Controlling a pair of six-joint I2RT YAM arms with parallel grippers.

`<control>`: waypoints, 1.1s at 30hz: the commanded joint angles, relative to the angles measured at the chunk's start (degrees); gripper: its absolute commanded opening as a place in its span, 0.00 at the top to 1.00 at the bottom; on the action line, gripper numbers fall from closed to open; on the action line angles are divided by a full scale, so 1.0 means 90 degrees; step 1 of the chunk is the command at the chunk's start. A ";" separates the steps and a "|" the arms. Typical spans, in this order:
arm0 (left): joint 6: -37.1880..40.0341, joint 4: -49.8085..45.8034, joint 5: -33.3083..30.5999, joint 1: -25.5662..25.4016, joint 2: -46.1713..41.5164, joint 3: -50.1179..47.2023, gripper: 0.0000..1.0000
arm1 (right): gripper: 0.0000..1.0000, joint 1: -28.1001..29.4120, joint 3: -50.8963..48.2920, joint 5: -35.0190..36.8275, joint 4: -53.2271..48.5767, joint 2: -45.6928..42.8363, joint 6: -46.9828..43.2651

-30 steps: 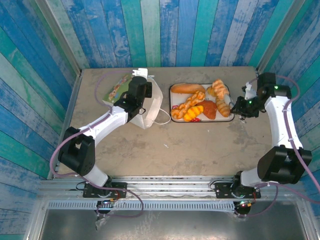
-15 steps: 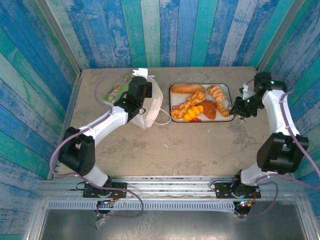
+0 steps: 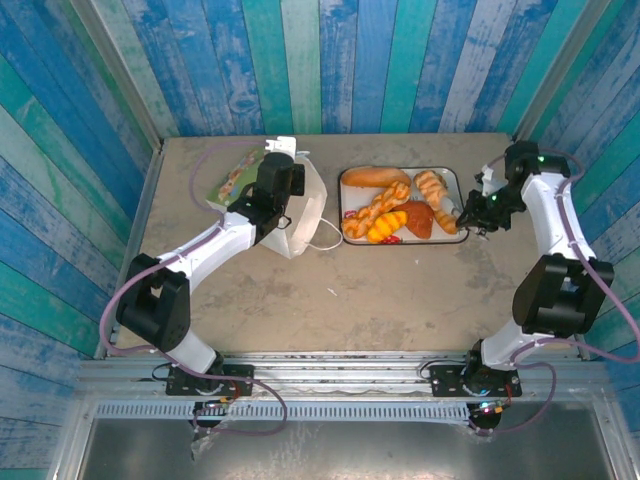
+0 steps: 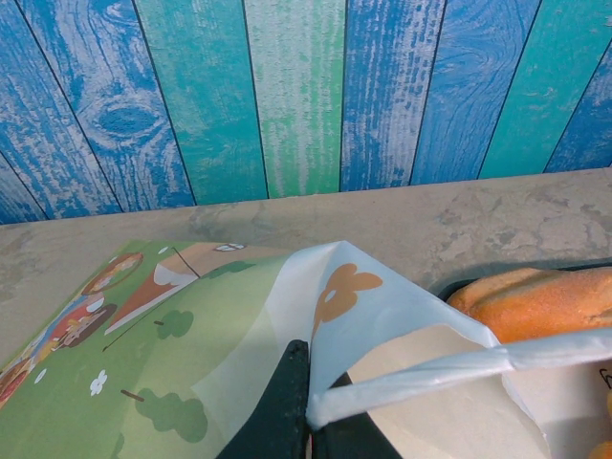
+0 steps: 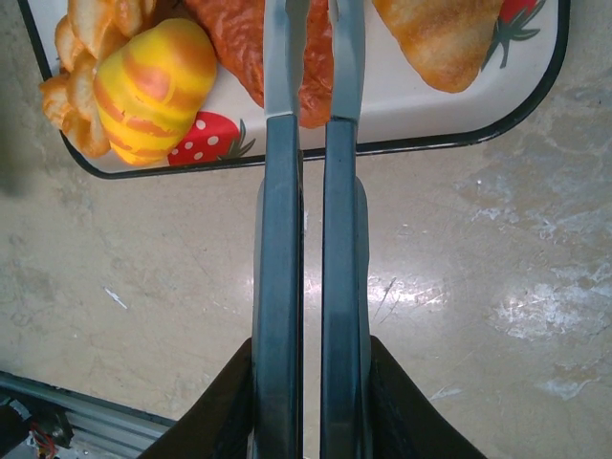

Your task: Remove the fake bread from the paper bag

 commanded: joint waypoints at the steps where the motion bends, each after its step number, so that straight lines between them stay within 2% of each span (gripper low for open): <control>1: -0.0091 0.0233 0.0051 0.0005 -0.0119 0.0039 1.00 | 0.90 0.0109 0.0280 -0.0028 -0.0131 0.0160 -0.0110; 9: -0.0086 0.0233 0.0063 0.0006 -0.0119 0.0039 0.99 | 0.83 0.0253 0.0488 0.0196 -0.0229 0.0399 -0.0111; 15: -0.0096 0.0233 0.0076 0.0006 -0.0134 0.0039 1.00 | 0.67 0.0253 0.0577 0.0378 -0.0222 0.0404 0.0004; 20: -0.0101 0.0243 0.0076 0.0007 -0.0150 0.0039 1.00 | 0.57 0.0250 0.0644 0.0399 -0.0211 0.0276 0.0081; 33: -0.0016 0.0175 0.0122 0.0000 -0.0249 0.0019 0.99 | 0.55 0.0248 0.0547 0.0560 -0.0279 -0.0432 0.0238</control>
